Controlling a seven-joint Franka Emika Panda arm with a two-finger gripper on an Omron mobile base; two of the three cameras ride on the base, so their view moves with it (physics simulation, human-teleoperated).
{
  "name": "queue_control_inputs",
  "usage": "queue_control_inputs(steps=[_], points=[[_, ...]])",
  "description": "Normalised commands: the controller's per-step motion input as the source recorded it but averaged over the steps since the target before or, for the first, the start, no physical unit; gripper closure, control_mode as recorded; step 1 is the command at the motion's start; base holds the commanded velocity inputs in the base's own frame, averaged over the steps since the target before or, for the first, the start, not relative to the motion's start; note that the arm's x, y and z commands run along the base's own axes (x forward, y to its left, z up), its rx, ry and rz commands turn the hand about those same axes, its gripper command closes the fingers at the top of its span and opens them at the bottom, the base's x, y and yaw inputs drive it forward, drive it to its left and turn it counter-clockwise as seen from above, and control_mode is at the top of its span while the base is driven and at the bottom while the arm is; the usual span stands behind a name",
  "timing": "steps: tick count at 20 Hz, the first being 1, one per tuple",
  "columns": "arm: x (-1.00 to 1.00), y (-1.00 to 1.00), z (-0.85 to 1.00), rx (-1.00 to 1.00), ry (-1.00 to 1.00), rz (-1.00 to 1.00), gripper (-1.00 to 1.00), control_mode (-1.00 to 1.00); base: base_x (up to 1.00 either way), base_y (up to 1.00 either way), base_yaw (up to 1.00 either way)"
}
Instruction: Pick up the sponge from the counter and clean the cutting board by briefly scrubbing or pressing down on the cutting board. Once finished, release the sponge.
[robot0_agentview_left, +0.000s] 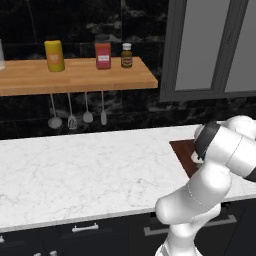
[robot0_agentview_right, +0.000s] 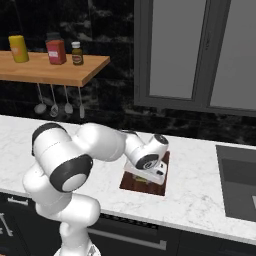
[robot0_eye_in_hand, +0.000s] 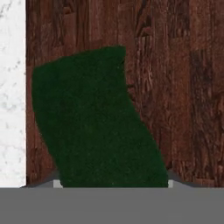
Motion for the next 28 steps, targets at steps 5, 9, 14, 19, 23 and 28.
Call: queue_control_inputs(steps=[5,9,14,19,23,28], points=[[0.64,0.09,0.0,0.07,0.0,0.0,1.0,-1.0,0.0,0.0,0.0],[0.67,0.25,0.0,0.02,0.0,0.0,1.0,-1.0,0.0,0.0,0.0],[0.62,0.37,0.0,0.0,0.0,0.0,1.0,-1.0,0.0,0.0,0.0],[0.31,0.26,-0.01,0.0,0.0,0.0,1.0,-1.0,0.0,0.0,0.0],[-0.46,0.0,-0.16,0.0,0.0,0.0,1.0,-1.0,0.0,0.0,0.0],[-0.93,0.0,-0.23,0.0,0.02,0.0,1.0,-1.0,0.0,0.0,0.0]])
